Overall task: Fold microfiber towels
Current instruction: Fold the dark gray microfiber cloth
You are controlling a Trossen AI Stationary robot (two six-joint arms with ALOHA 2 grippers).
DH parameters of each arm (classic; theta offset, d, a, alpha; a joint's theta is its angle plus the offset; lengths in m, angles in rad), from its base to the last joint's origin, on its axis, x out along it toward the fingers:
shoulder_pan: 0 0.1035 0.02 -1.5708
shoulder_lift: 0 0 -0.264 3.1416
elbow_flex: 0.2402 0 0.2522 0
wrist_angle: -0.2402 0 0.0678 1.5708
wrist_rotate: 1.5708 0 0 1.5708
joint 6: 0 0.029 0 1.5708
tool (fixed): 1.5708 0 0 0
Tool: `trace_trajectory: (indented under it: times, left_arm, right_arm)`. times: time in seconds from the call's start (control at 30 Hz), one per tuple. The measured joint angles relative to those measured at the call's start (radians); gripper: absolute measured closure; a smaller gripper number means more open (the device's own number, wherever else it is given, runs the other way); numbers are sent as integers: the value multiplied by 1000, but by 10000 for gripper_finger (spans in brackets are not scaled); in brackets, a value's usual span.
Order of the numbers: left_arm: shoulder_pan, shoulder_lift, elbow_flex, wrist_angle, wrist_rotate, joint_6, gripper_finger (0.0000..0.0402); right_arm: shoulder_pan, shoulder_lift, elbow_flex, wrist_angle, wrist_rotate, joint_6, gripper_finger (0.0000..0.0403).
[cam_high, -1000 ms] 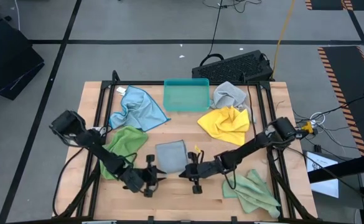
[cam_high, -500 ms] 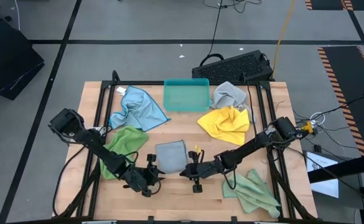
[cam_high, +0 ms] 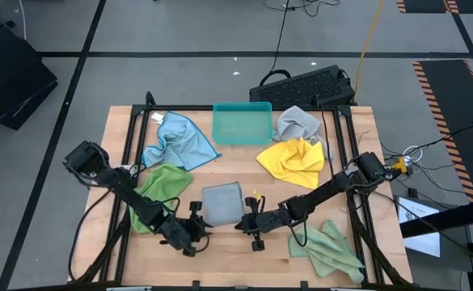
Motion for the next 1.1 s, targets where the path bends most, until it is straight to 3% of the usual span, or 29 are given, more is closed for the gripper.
trace_trajectory:
  times: [0.2, 0.47, 0.63, 0.77, 1.1]
  left_arm:
    - [-27, 0, 0, -39, -4, -24, 295]
    - [-50, 0, 0, -65, -174, -14, 148]
    - [-41, 47, -1, -51, -199, 16, 83]
    - [-35, 98, -1, -10, -213, 39, 77]
    - [-16, 153, 0, 16, -234, 74, 131]
  right_arm:
    - [13, 0, 0, -12, 64, -14, 349]
    - [19, 0, 0, -15, 79, 8, 269]
    - [19, 0, 0, -11, 79, 17, 246]
    - [19, 0, 0, -5, 79, 21, 244]
    - [29, 0, 0, -2, 75, 108, 243]
